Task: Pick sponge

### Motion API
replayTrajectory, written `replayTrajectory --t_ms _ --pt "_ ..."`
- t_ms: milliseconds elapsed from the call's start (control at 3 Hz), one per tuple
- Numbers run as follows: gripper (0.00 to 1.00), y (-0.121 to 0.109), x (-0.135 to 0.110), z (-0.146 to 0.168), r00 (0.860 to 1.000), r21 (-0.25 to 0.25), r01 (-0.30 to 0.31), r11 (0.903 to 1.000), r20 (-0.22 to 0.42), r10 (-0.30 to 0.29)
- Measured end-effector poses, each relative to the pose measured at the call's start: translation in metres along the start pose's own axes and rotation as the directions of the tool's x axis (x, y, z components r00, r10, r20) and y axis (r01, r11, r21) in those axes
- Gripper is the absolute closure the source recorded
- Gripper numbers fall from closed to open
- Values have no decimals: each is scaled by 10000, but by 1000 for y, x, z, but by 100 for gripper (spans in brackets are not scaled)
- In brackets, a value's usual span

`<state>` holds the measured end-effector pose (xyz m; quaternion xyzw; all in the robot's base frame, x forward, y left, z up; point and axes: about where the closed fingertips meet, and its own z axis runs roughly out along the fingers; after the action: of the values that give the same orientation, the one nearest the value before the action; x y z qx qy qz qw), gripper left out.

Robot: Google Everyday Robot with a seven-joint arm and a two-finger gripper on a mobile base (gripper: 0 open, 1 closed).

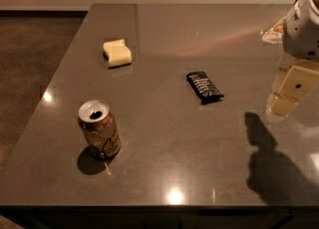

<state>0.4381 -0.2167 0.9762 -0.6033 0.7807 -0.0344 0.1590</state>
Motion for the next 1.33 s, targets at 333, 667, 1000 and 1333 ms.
replayTrajectory --t_ms 333,667,1000,1333 --pt "0 0 0 0 10000 2 0 10000 1 0" --pt "0 -21 -38 6 9987 162 -200 9997 463 192" --pt "0 -42 -78 15 9967 296 -442 9986 690 421" --pt "0 -73 -120 32 9903 298 -1074 9938 918 1043"
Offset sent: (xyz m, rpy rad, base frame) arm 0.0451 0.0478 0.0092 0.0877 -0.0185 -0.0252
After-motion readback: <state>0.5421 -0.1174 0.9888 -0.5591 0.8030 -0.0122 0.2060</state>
